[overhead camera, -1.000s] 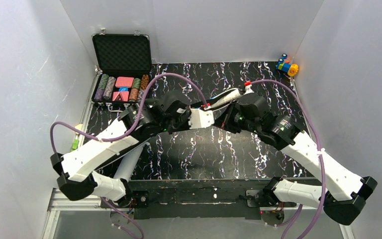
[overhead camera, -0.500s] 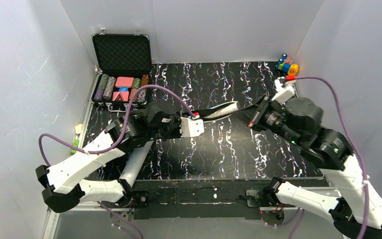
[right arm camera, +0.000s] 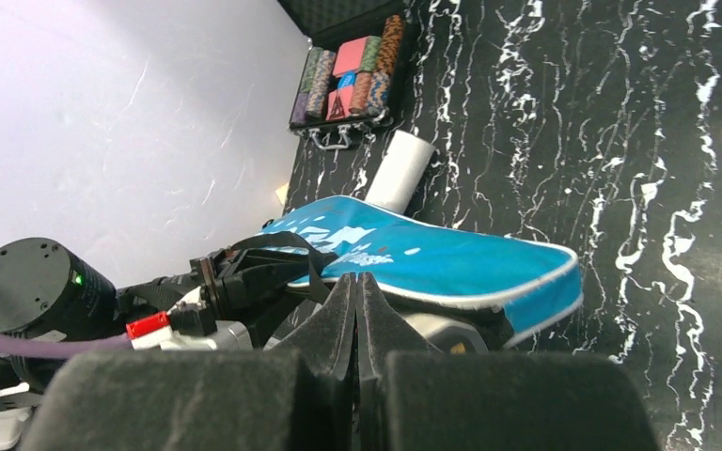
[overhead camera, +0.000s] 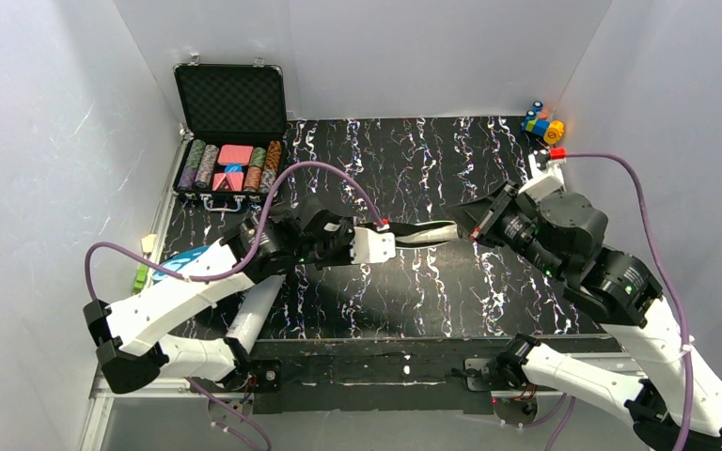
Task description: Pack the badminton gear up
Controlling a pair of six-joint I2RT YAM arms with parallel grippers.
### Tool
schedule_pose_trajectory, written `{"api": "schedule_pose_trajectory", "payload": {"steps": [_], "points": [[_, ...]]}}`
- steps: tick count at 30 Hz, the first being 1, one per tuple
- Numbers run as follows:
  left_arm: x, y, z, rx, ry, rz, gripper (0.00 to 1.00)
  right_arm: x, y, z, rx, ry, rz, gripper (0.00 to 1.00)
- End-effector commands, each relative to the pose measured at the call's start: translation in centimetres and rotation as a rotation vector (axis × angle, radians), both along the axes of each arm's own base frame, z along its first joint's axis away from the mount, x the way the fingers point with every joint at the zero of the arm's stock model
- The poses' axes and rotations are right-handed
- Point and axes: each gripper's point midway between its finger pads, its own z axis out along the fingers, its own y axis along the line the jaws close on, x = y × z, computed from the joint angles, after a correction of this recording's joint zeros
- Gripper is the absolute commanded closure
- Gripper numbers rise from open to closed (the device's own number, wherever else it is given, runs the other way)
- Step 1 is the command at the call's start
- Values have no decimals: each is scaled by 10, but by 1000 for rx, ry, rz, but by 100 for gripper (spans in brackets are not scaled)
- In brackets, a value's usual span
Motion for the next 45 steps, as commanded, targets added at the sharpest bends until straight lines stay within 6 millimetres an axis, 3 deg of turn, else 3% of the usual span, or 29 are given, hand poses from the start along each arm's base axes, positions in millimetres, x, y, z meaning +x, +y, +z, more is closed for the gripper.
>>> {"api": "schedule_pose_trajectory", "payload": {"steps": [1, 6, 10, 27, 37, 45], "points": [[11, -10, 33, -94, -68, 0, 100, -5, -29, 6, 55, -33, -99, 99], [14, -9, 31, -93, -62, 7, 100, -12, -50, 0, 54, -26, -153, 99], [14, -9, 30, -94, -54, 8, 100, -13, -52, -11, 37, 3, -163, 99], [19, -16, 38, -109, -61, 12, 100, -8, -7, -53, 21, 137, -46, 99], [22, -32, 48, -145, -39, 8, 100, -6, 27, -98, 71, 268, 17, 99], [11, -48, 36, -160, 41, -59, 96, -4, 40, -100, 67, 274, 39, 99]]}}
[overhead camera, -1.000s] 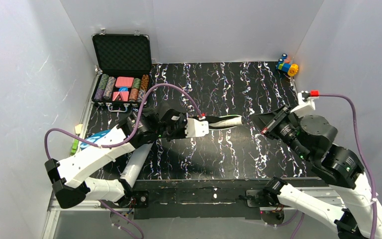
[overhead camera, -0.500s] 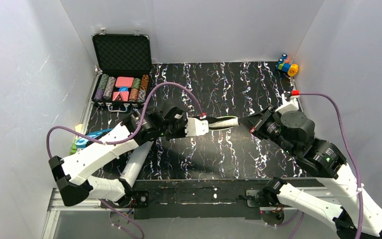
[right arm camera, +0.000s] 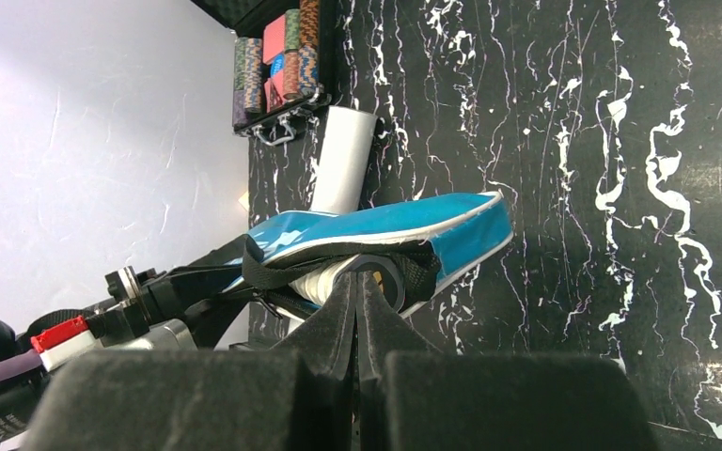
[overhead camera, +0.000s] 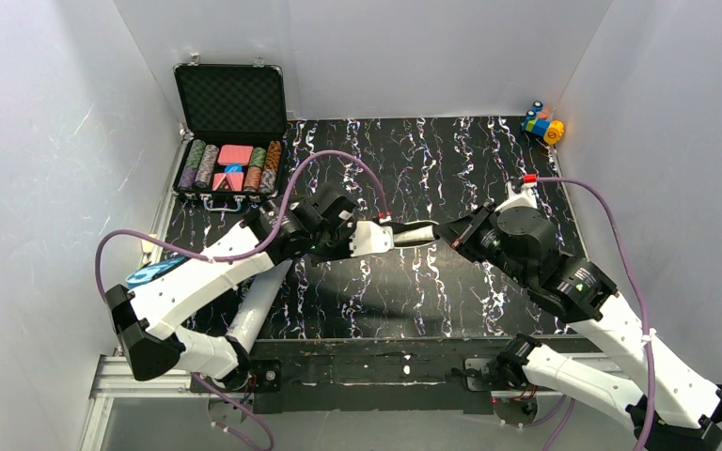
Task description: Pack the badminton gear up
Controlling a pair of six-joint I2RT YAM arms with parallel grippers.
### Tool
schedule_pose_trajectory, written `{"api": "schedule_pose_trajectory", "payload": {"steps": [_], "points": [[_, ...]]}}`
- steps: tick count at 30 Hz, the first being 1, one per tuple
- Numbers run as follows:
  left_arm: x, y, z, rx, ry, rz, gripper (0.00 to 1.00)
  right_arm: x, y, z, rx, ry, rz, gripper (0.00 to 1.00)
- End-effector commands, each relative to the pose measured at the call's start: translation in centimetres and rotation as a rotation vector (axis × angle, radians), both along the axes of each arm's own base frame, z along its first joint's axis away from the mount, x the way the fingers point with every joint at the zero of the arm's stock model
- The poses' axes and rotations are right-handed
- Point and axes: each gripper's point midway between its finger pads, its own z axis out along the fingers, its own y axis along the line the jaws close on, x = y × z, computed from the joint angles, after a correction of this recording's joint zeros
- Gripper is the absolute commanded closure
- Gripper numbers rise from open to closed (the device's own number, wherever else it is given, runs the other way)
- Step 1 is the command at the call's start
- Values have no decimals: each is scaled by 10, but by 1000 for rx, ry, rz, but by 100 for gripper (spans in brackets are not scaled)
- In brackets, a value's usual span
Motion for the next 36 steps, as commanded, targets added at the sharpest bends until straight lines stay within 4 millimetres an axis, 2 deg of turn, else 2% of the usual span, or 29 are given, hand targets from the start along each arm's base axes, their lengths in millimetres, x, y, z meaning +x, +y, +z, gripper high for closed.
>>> {"api": "schedule_pose_trajectory", "payload": {"steps": [1, 3, 12, 14, 16, 20, 23, 24, 26, 29, 32, 36], "points": [[-1, -70, 66, -343, -74, -143, 96, -17, 35, -4, 67, 56, 149, 99], [-1, -76, 68, -362, -62, -144, 96, -16, 40, -10, 67, 72, 155, 99], [0, -98, 98, -450, -71, -188, 95, -21, 68, -41, 7, 150, 200, 99], [0, -99, 98, -452, -68, -190, 95, -21, 63, -50, -22, 170, 181, 99], [0, -97, 97, -446, -68, -187, 95, -18, 50, -48, -52, 152, 135, 99], [-1, -87, 86, -409, -81, -181, 96, -16, 16, -14, -71, 51, 70, 99], [-1, -80, 78, -385, -91, -178, 97, -21, 3, 16, -74, 0, 77, 98], [-1, -78, 76, -379, -94, -175, 97, -24, 2, 28, -58, -21, 92, 95], [-1, -74, 74, -368, -102, -174, 97, -32, 5, 50, -8, -70, 145, 86], [0, -72, 73, -363, -110, -170, 98, -46, 16, 68, 36, -96, 246, 71], [1, -72, 73, -354, -115, -170, 98, -65, 39, 78, 100, -115, 408, 57], [2, -72, 75, -352, -118, -170, 98, -68, 41, 84, 122, -147, 434, 42]]}}
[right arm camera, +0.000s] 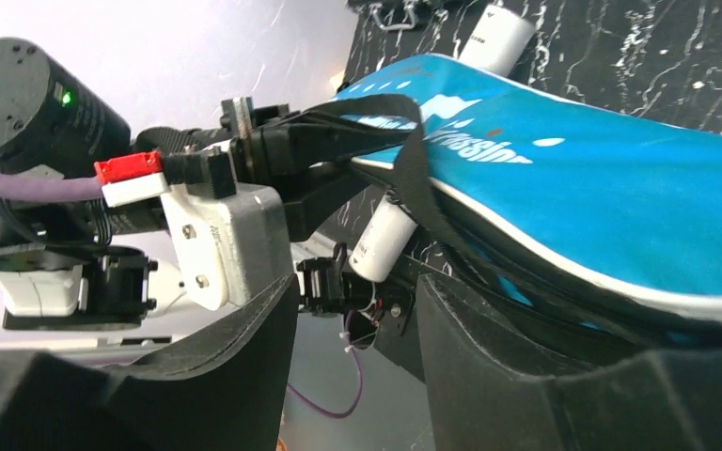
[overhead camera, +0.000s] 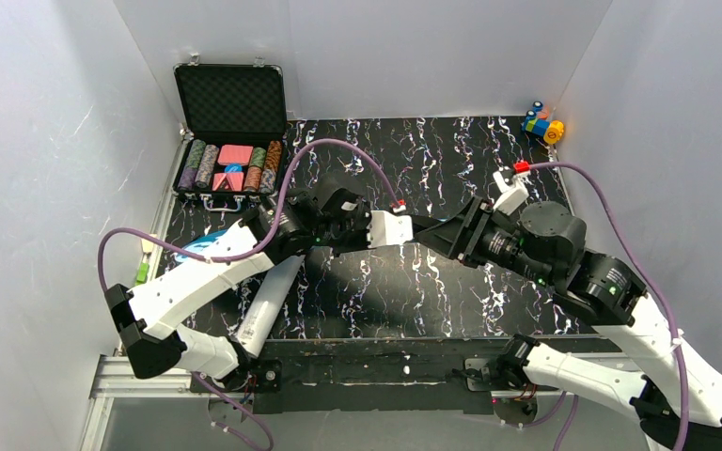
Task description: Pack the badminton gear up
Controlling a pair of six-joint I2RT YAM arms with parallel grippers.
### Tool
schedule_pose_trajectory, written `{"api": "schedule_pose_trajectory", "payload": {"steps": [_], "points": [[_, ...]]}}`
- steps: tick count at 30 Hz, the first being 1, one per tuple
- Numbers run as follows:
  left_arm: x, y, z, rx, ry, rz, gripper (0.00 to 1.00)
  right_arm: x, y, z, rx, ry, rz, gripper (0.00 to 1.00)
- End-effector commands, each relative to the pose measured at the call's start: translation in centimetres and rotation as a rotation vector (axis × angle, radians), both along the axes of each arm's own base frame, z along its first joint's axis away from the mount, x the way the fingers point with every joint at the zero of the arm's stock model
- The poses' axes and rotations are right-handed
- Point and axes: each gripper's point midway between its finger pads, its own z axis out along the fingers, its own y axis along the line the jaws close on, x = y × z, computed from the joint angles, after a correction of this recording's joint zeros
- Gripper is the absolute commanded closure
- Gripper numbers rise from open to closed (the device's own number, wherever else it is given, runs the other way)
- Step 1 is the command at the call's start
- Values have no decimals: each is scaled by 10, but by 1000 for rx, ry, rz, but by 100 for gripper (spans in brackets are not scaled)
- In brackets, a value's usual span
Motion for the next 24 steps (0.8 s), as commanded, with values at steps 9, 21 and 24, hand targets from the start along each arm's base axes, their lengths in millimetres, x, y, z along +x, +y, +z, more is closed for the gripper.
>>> {"api": "schedule_pose_trajectory", "payload": {"steps": [9, 21, 24], "points": [[-4, -14, 32, -103, -53, -66, 99, 0, 15, -3, 30, -19, 53, 40], [-18, -7, 26, -92, -14, -102, 100, 36, -29, 32, 73, -203, -236, 63], [-20, -5, 24, -86, -6, -107, 100, 41, -37, 41, 74, -234, -281, 64]]}}
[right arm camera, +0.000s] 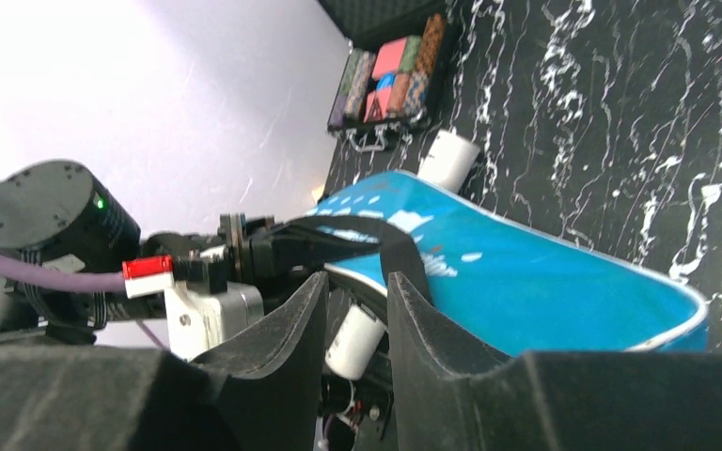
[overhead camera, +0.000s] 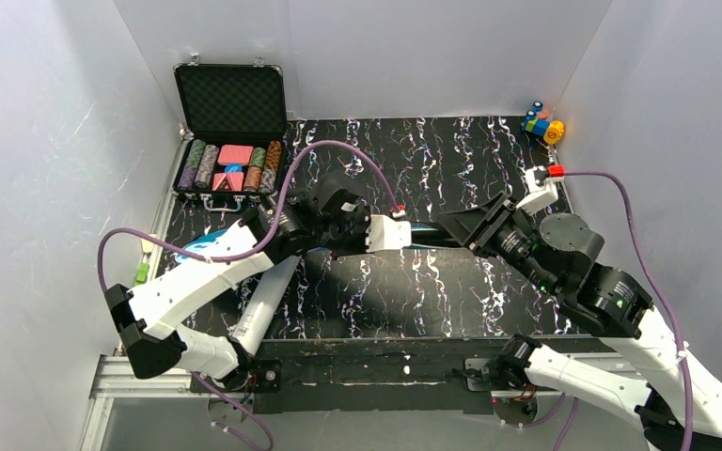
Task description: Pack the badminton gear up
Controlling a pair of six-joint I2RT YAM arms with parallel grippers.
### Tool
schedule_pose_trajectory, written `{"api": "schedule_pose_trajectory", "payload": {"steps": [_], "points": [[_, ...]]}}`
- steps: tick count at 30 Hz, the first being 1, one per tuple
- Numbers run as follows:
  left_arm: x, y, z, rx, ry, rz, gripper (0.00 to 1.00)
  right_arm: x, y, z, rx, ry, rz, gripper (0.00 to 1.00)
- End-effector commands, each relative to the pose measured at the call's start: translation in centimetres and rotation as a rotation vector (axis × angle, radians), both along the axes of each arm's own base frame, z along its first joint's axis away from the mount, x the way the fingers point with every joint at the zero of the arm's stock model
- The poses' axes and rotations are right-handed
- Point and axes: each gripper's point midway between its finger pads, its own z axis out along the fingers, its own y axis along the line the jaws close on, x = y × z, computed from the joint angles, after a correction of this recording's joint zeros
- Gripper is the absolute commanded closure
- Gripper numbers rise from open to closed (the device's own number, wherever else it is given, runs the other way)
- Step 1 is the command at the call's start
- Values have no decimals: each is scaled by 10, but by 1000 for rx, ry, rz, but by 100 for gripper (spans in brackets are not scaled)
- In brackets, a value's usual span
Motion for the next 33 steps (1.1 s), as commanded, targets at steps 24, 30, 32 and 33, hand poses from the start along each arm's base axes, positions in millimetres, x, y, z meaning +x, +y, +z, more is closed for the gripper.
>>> {"api": "schedule_pose_trajectory", "payload": {"steps": [24, 30, 32, 33], "points": [[31, -7, 31, -112, 63, 129, 100, -47, 14, 19, 45, -41, 259, 44], [38, -14, 38, -137, 102, 144, 100, -35, 29, -7, 24, -27, 257, 46], [34, -15, 39, -141, 117, 128, 100, -24, 38, -15, -1, -49, 249, 46], [32, -15, 41, -146, 120, 118, 100, -18, 43, -18, -13, -62, 242, 45]]}}
